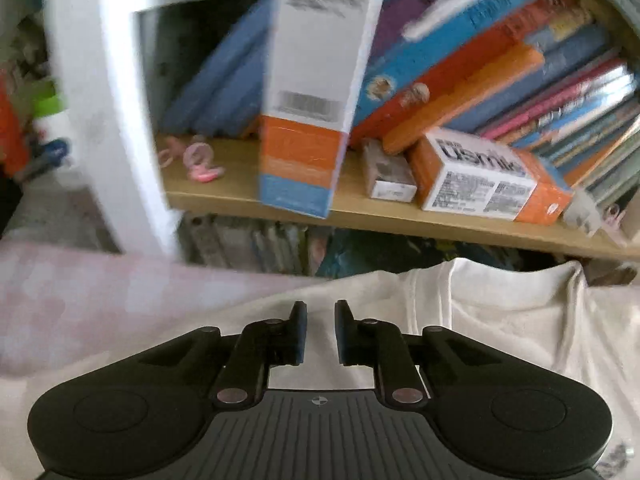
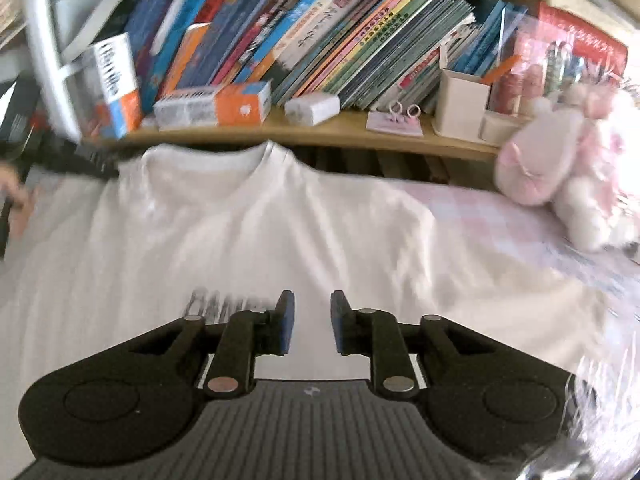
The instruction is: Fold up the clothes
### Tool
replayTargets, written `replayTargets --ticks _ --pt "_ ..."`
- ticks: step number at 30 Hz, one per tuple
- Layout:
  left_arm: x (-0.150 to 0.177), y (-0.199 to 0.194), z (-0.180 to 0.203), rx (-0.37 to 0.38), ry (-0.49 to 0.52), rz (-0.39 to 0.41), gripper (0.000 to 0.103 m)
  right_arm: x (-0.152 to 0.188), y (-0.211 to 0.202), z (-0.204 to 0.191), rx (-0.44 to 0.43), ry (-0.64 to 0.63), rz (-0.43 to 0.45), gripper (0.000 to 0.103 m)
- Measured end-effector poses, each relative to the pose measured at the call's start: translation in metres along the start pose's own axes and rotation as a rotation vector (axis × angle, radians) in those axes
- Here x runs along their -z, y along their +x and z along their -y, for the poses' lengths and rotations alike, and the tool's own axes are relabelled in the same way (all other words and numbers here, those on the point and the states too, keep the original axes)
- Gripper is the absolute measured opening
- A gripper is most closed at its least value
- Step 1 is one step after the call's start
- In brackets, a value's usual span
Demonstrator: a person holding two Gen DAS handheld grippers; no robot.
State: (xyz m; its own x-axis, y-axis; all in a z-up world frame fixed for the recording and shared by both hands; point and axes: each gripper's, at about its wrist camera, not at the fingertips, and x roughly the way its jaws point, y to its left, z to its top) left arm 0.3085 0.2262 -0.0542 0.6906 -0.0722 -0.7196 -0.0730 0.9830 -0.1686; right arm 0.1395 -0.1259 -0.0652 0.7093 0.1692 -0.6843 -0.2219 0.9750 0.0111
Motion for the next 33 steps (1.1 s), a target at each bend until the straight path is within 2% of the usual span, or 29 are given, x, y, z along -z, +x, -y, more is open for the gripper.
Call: replayTargets --ticks 3,6,9,11,16,17,21,25,28,30,31,32,33 --pt "0.028 -0.052 -0.013 0.055 0.019 0.053 0.024 0.023 -0.035 -0.005 0.016 -0.021 -0.012 0.028" --pt "0.07 -0.101 -0.025 0.064 0.083 0.033 0.03 0.046 -0.067 -0.001 0.024 0.018 -0.054 0.031" --pt "0.12 -0.148 -0.034 0.002 0.164 -0.002 0.035 0.07 -0.095 0.004 0.039 0.059 -0.107 0.036" --pt "0.15 -0.177 -0.04 -0.053 0.19 -0.032 0.045 0.086 -0.112 0.005 0.065 0.065 -0.139 0.037" --pt "0.208 -0.235 -0.053 -0.131 0.158 -0.084 0.068 0.128 -0.146 0.004 0.118 0.053 -0.218 0.043" --pt "0.218 -0.245 -0.055 -0.144 0.151 -0.09 0.071 0.135 -0.151 0.004 0.129 0.048 -0.23 0.043" --pt "0.244 -0.257 -0.059 -0.168 0.145 -0.129 0.071 0.156 -0.165 0.005 0.155 0.041 -0.258 0.045" --pt "0.253 -0.252 -0.059 -0.17 0.135 -0.16 0.07 0.166 -0.168 0.012 0.19 0.077 -0.278 0.045" --pt "0.253 -0.251 -0.062 -0.141 0.083 -0.152 0.063 0.171 -0.172 0.018 0.161 0.14 -0.277 0.036" --pt "0.253 -0.251 -0.061 -0.132 0.071 -0.14 0.05 0.172 -0.174 0.019 0.12 0.185 -0.276 0.017" --pt "0.253 -0.252 -0.06 -0.127 0.078 -0.14 0.036 0.173 -0.176 0.018 0.111 0.183 -0.276 0.016" --pt "0.253 -0.252 -0.059 -0.122 0.086 -0.14 0.022 0.173 -0.177 0.016 0.103 0.179 -0.277 0.01" --pt "0.252 -0.253 -0.058 -0.11 0.09 -0.145 0.015 0.173 -0.177 0.015 0.088 0.168 -0.278 0.003"
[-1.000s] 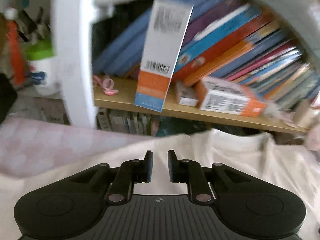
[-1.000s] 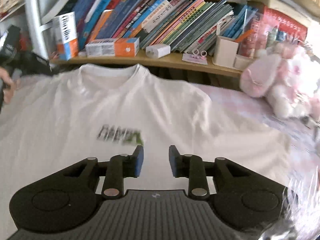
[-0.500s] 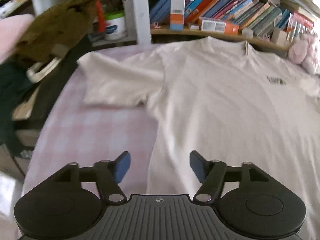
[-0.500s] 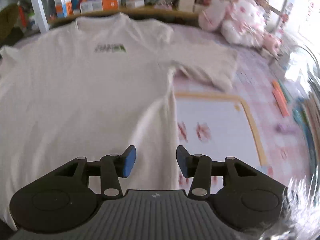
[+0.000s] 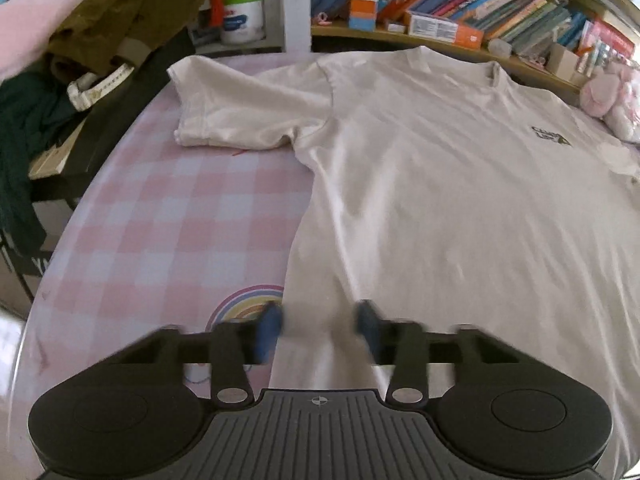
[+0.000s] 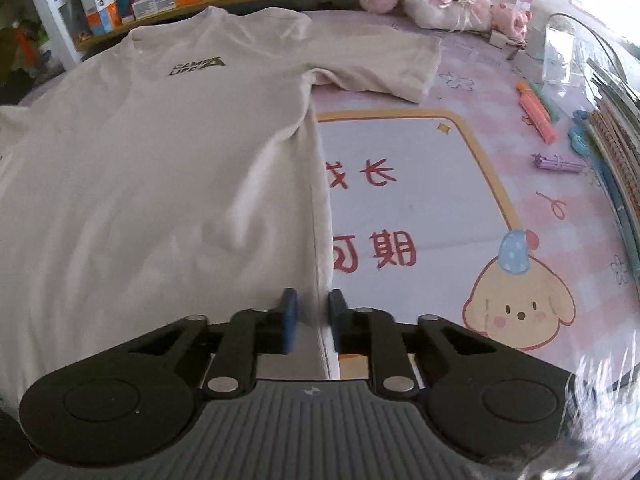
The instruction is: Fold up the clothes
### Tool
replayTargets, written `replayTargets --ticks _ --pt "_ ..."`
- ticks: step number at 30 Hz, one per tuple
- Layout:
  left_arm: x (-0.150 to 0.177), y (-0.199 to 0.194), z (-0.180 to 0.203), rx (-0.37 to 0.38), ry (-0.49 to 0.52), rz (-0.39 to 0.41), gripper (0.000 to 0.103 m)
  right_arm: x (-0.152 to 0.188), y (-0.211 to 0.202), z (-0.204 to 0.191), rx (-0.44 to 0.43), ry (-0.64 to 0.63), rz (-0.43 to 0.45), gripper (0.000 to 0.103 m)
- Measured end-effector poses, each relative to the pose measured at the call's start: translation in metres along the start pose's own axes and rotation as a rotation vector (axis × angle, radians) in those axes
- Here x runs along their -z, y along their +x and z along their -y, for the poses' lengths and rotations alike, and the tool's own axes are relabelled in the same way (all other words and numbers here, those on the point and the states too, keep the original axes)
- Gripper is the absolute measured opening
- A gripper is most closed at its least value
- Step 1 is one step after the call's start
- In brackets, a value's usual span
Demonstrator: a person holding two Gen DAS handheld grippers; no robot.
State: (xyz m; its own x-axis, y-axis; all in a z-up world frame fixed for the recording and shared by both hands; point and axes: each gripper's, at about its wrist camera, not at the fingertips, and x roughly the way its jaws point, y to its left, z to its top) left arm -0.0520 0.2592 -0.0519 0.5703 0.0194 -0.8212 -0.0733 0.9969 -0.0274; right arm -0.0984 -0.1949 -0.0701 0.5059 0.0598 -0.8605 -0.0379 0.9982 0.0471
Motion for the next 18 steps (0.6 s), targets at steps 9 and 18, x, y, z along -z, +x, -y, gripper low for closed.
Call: replayTargets --ticks 9,18 --pt "0.005 -0.007 0.014 0.033 0.029 -0.023 0.005 -0.005 0.003 0.008 0.073 -0.062 0.0 0.003" --pt "0.001 -0.007 0.003 0.04 0.014 -0.032 0.005 -0.002 -0.004 0.007 0.015 -0.025 -0.039 0.003"
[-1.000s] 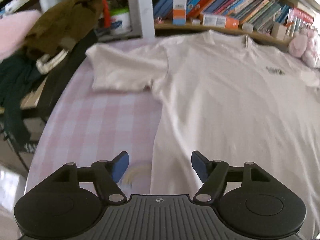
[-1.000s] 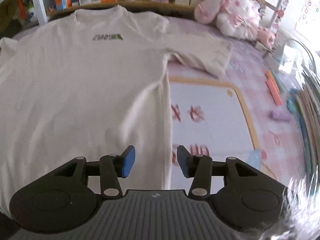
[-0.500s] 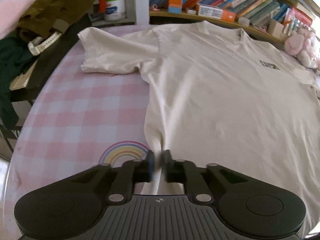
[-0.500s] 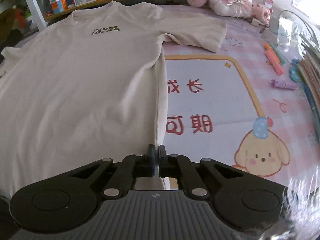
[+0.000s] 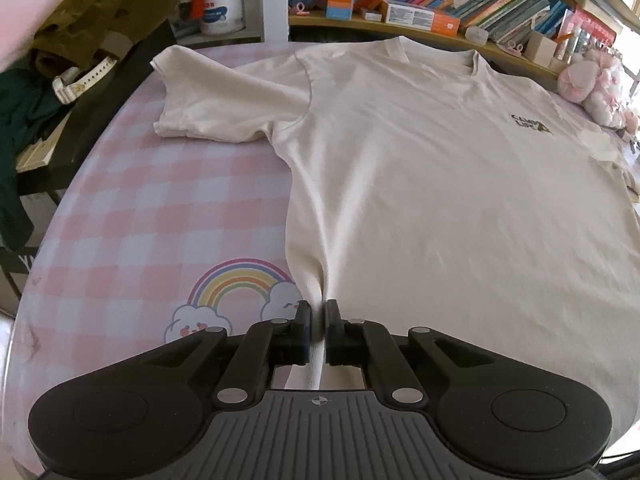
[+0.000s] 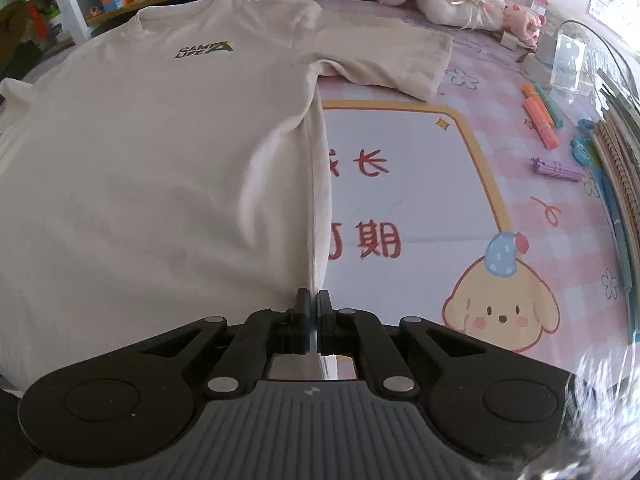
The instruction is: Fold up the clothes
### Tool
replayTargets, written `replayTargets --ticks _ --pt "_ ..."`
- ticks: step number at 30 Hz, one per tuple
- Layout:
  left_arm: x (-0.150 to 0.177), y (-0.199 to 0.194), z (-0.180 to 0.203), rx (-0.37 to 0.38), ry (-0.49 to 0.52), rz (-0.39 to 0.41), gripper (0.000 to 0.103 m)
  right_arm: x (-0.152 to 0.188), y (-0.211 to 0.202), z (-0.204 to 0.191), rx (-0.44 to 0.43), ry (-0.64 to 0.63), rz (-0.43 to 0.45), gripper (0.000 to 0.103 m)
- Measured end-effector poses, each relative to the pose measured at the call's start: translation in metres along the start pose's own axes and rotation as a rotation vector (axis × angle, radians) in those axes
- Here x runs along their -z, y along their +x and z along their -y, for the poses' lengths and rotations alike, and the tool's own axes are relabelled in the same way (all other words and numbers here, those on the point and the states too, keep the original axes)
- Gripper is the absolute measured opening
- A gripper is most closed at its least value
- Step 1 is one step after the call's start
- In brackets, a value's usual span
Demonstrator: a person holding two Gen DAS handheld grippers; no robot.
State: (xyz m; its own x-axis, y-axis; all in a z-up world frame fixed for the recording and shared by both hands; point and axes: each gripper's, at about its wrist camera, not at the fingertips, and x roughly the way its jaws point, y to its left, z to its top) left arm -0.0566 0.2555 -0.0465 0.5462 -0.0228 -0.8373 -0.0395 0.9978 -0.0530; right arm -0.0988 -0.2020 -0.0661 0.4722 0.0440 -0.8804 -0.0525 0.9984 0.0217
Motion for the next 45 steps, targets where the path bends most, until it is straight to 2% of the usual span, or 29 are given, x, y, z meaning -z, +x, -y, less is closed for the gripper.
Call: replayTargets --ticks 3,5,7,9,11,13,17,18,24,31,37,45 --pt "-0.002 0.0 0.003 0.013 0.021 -0.009 0.006 0.001 -0.001 0.006 -0.008 0.037 0.01 0.004" --pt "-0.003 -0.002 0.001 0.021 0.024 -0.012 0.012 0.002 -0.001 0.009 -0.006 0.056 0.011 0.007" --pt "-0.004 -0.007 0.0 0.018 0.021 0.005 0.018 0.0 -0.003 0.009 0.016 0.064 0.02 0.016" --pt "-0.006 -0.012 0.0 0.013 0.024 0.034 0.026 -0.002 -0.009 0.01 0.041 0.073 0.05 0.032" --pt "-0.01 -0.019 0.004 0.004 0.045 0.083 0.048 -0.007 -0.016 0.012 0.057 0.096 0.086 0.037" --pt "-0.015 -0.022 0.009 -0.006 0.072 0.121 0.061 -0.013 -0.022 0.013 0.064 0.126 0.117 0.039" --pt "-0.024 -0.026 0.02 -0.001 0.105 0.166 0.078 -0.026 -0.031 0.013 0.073 0.177 0.177 0.058" --pt "-0.025 -0.026 0.023 0.003 0.109 0.174 0.08 -0.03 -0.033 0.013 0.074 0.187 0.192 0.06" --pt "-0.036 -0.019 0.041 0.051 0.101 0.195 0.082 -0.049 -0.03 -0.003 0.032 0.263 0.22 0.061" --pt "-0.044 -0.015 0.056 0.106 0.074 0.203 0.083 -0.074 -0.031 -0.028 -0.001 0.213 0.243 0.065" --pt "-0.044 -0.008 0.063 0.096 0.065 0.18 0.083 -0.087 -0.033 -0.021 -0.017 0.187 0.252 0.065" --pt "-0.044 0.0 0.087 0.032 -0.004 0.138 0.083 -0.099 -0.009 0.016 -0.064 0.186 0.201 0.065"
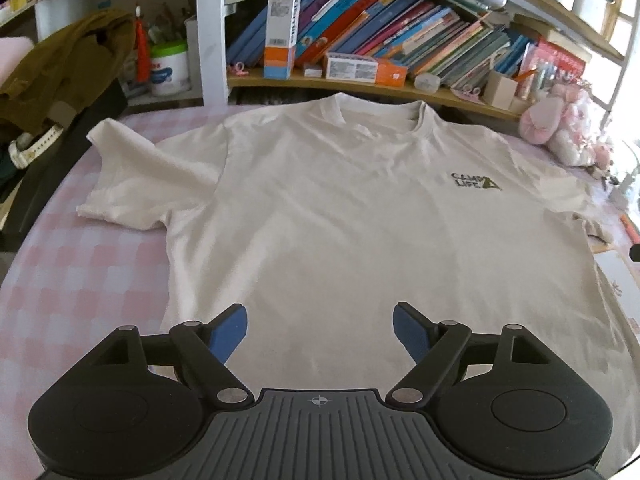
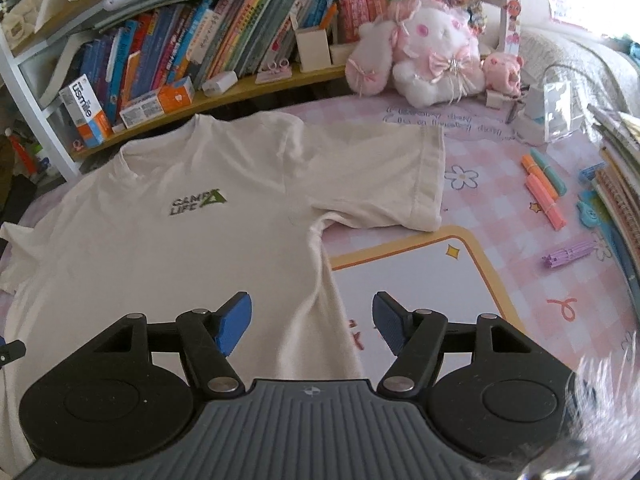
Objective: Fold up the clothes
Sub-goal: 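Move the open right gripper to the sleeve near the plush toys, then grasp the sleeve cuff with the right gripper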
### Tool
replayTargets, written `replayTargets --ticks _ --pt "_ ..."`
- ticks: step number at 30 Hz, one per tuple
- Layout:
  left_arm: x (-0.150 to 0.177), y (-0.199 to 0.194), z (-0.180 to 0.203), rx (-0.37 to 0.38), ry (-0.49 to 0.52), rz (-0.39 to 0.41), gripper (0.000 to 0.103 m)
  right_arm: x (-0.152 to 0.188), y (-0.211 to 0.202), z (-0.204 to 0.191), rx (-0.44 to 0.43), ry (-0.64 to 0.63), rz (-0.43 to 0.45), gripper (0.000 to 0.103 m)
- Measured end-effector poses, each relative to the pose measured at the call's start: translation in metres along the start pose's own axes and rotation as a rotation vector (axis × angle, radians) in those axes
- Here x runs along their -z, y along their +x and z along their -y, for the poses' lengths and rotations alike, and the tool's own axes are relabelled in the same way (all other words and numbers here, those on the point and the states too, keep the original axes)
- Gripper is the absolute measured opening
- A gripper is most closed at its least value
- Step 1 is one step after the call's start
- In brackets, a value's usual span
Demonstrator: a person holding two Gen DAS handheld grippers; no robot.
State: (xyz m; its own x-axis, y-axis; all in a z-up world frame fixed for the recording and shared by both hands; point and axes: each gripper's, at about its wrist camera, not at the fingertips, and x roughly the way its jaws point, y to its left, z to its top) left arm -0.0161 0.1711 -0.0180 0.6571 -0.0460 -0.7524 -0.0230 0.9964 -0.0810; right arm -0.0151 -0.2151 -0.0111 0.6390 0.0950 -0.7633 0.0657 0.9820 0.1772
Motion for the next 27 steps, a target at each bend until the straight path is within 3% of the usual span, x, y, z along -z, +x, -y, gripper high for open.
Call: replayTargets --ticks 5,10,19,27 --pt "0.003 0.003 0.031 -0.041 -0.045 -0.024 0.083 -0.015 0.02 0.03 -0.035 -0.012 -0.04 0.065" --pt "0.007 0.005 0.071 -0.093 -0.023 -0.026 0.088 -0.033 0.044 0.067 -0.081 0.015 -0.056 0.063" --pt "0.009 0.017 0.129 -0.111 0.012 -0.046 0.088 -0.06 0.076 0.118 -0.177 0.122 -0.059 0.046" --pt "0.006 0.031 0.143 -0.131 -0.005 -0.092 0.088 -0.06 0.092 0.137 -0.258 0.26 -0.11 0.037"
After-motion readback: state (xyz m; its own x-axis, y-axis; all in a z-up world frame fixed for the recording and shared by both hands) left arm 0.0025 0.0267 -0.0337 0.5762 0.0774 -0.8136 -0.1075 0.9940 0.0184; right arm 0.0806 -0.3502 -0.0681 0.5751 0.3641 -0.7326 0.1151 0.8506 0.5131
